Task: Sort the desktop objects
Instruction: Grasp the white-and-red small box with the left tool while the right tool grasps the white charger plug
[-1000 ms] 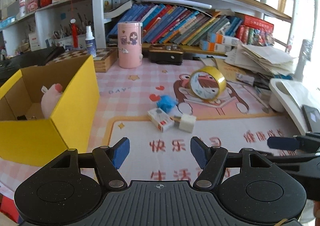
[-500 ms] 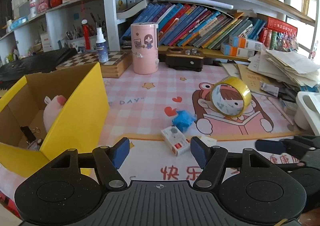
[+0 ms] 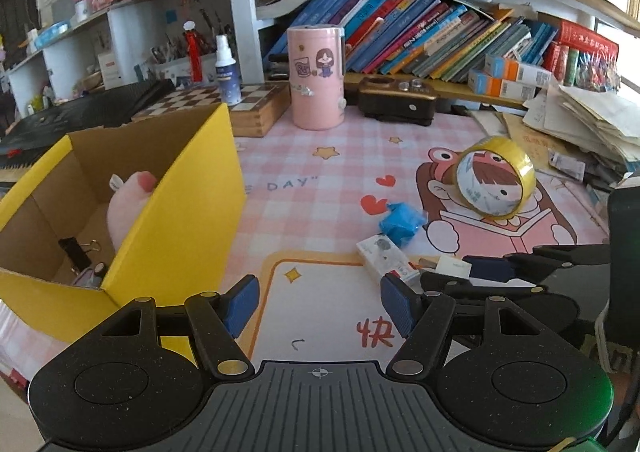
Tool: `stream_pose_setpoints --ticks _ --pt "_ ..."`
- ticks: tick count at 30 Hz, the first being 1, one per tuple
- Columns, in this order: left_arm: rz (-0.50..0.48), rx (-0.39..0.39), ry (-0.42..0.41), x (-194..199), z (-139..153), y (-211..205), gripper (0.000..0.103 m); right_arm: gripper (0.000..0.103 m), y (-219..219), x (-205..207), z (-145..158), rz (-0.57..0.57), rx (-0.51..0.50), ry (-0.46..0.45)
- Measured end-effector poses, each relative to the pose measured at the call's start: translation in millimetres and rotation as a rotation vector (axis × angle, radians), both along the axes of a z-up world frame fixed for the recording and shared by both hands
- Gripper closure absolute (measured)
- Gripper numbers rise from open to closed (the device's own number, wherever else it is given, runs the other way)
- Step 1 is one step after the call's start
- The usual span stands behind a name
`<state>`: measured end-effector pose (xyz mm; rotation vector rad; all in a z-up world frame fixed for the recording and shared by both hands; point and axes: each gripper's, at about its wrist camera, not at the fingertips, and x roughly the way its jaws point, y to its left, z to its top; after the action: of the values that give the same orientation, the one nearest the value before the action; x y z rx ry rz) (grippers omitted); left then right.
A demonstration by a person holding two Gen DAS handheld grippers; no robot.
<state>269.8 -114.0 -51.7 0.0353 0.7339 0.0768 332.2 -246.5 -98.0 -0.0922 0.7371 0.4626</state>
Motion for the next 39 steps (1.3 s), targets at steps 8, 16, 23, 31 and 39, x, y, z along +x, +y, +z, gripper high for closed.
stream_pose_setpoints --ticks 8,16,23,31,39 --pt "-0.052 -0.014 0.027 26.6 -19.8 -16.3 0.035 0.069 -34.0 -16.1 17.1 -0.054 0.004 -0.009" --pt "-0.107 0.036 0.071 61.0 -49.6 -45.5 0.038 0.069 -74.1 -38.4 22.9 -0.163 0.019 0.048" --pt "-0.074 0.025 0.08 78.5 -55.8 -49.9 0.058 0.069 -79.3 -54.0 24.9 -0.165 0.033 0.065" --pt "-0.124 0.012 0.083 62.6 -45.2 -51.7 0.075 0.069 -79.9 -58.4 29.4 -0.156 0.037 0.051" --pt "-0.138 -0.091 0.032 11.9 -6.6 -31.7 0.075 0.069 -78.8 -66.9 41.0 -0.141 0.04 0.038"
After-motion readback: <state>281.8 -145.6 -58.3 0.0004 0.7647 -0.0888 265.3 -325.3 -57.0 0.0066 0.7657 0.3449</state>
